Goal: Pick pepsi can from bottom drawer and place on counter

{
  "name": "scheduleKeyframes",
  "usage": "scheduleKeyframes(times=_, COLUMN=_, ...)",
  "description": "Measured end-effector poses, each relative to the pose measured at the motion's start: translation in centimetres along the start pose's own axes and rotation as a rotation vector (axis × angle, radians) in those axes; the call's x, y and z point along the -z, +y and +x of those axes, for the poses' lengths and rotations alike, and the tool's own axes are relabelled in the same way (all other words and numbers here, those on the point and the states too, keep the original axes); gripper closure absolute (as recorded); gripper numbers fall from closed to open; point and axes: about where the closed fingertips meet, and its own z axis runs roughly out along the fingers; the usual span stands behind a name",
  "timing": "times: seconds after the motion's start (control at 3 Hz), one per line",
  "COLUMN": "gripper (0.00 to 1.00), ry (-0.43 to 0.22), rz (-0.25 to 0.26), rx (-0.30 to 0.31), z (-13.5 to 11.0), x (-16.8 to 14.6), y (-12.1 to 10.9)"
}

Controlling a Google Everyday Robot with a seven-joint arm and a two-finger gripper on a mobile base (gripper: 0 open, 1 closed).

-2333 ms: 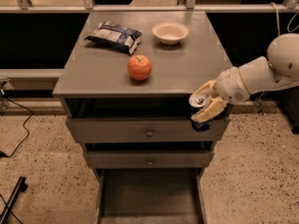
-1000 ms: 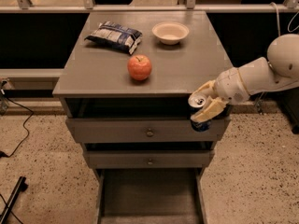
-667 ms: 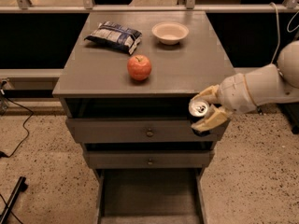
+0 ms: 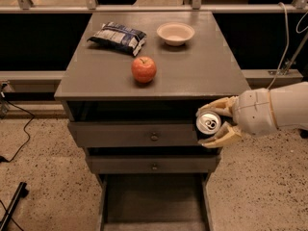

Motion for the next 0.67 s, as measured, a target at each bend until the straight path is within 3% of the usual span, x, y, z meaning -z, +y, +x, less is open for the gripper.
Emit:
scheduleKeyframes(times=0.33, gripper=1.00, ry=-0.060, rz=0.033, rx=-0.060, z=-0.4, x=1.8, y=-0.6)
scheduleKeyframes(times=0.67, gripper=1.00, ry=-0.099, rz=0.052, rx=-0.118, z=-1.2, x=3.5, y=-2.8)
